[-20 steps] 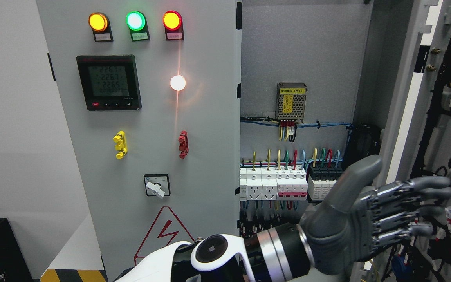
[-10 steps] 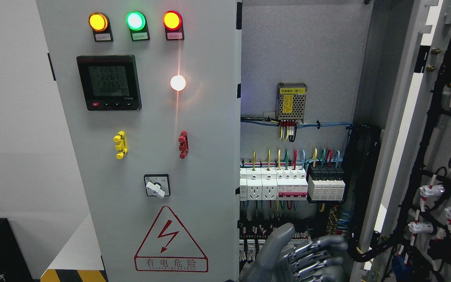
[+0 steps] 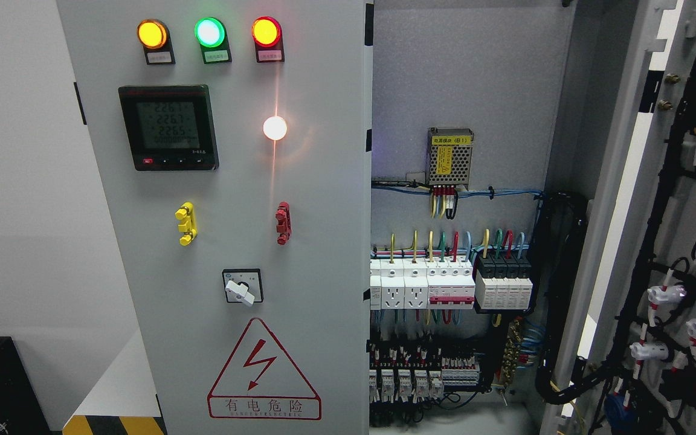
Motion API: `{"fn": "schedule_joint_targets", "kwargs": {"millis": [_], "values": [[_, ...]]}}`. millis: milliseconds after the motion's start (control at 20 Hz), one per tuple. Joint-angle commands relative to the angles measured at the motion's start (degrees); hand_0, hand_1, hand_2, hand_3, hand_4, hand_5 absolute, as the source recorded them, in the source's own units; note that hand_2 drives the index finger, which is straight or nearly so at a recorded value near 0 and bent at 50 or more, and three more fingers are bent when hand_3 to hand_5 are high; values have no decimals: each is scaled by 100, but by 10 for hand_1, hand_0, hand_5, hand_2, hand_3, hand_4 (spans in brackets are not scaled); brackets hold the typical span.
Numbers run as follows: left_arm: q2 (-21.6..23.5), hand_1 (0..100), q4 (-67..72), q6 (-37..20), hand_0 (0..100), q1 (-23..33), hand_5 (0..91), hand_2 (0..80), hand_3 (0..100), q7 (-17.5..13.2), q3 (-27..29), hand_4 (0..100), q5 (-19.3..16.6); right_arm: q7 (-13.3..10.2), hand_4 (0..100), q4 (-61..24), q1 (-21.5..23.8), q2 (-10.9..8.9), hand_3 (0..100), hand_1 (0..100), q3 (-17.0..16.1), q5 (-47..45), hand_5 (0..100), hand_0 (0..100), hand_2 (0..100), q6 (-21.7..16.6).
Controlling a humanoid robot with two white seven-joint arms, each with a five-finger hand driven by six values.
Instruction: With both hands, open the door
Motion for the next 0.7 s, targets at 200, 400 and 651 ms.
{"fn": "schedule_joint_targets", "kwargs": {"millis": [200,400,651], "values": [[-531,0,3479,-44,0,1292,0,0,0,5,980,0,-551,-3,0,-8,0,0,0,0,0,0,0,191,0,-2],[-874,0,4780,-254,0,1371,0,0,0,5,1094,0,-542,-3,0,-8,0,0,0,0,0,0,0,191,0,-2],[-1647,0,6889,-290,0,1283,0,0,0,5,1506,0,-551,-3,0,1,0,0,0,0,0,0,0,191,0,-2]]}}
